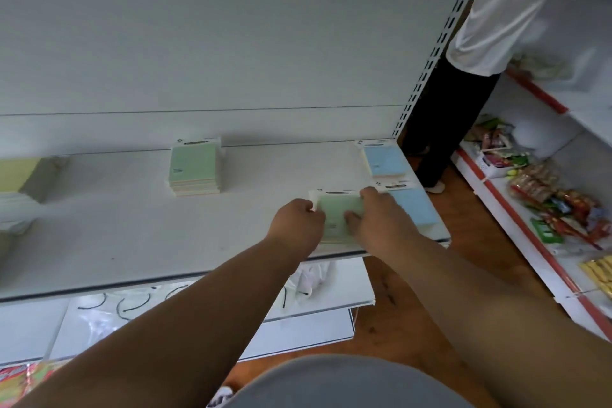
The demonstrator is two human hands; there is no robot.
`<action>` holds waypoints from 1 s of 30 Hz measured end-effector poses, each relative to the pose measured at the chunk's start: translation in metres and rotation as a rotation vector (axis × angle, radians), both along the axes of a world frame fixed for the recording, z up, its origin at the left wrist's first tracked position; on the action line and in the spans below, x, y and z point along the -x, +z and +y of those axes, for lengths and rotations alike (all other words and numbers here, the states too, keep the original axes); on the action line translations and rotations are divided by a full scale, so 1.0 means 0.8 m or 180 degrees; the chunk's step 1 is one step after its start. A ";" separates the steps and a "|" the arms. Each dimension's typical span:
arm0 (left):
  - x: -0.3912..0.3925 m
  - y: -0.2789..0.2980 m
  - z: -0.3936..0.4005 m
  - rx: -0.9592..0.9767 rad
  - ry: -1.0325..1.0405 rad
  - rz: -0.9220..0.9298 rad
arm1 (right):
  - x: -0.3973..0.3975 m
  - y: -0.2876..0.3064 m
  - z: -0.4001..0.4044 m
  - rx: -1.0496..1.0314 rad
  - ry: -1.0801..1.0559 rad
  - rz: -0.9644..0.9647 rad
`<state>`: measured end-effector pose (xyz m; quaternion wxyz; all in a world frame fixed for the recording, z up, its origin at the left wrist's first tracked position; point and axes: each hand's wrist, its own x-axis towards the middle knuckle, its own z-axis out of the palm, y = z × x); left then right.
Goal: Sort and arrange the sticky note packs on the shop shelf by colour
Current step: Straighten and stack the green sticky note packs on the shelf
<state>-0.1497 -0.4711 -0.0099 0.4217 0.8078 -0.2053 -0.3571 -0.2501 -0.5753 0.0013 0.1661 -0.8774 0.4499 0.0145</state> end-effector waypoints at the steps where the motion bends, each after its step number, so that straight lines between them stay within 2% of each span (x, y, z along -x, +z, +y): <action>1: 0.002 0.001 -0.005 -0.0062 0.0079 -0.0038 | 0.000 -0.005 0.001 -0.0204 -0.0071 -0.0142; 5: 0.003 0.003 -0.007 -0.0079 0.0456 0.0054 | -0.003 -0.020 0.004 -0.0644 -0.0245 -0.0868; 9: -0.012 0.000 0.022 0.0229 0.0606 -0.0039 | -0.016 -0.023 0.019 -0.1894 -0.0625 -0.1696; 10: -0.016 -0.001 0.033 0.0366 0.0703 0.0017 | -0.022 -0.025 0.025 -0.2023 -0.0596 -0.1852; 13: -0.023 -0.005 0.066 0.0690 0.0905 0.0073 | -0.041 -0.027 0.051 -0.1768 -0.0194 -0.2086; 17: -0.046 -0.009 0.109 0.0928 0.0813 -0.0698 | -0.073 -0.025 0.102 -0.1962 0.0093 -0.2605; 22: -0.068 -0.027 0.159 0.0673 0.0687 -0.1280 | -0.095 -0.046 0.151 -0.2004 0.0437 -0.2483; 26: -0.078 -0.034 0.174 0.0736 0.0300 -0.1218 | -0.106 -0.055 0.184 -0.1840 0.0304 -0.2489; 30: -0.099 -0.046 0.185 0.0362 -0.0037 -0.1615 | -0.111 -0.058 0.198 -0.1670 0.0220 -0.2508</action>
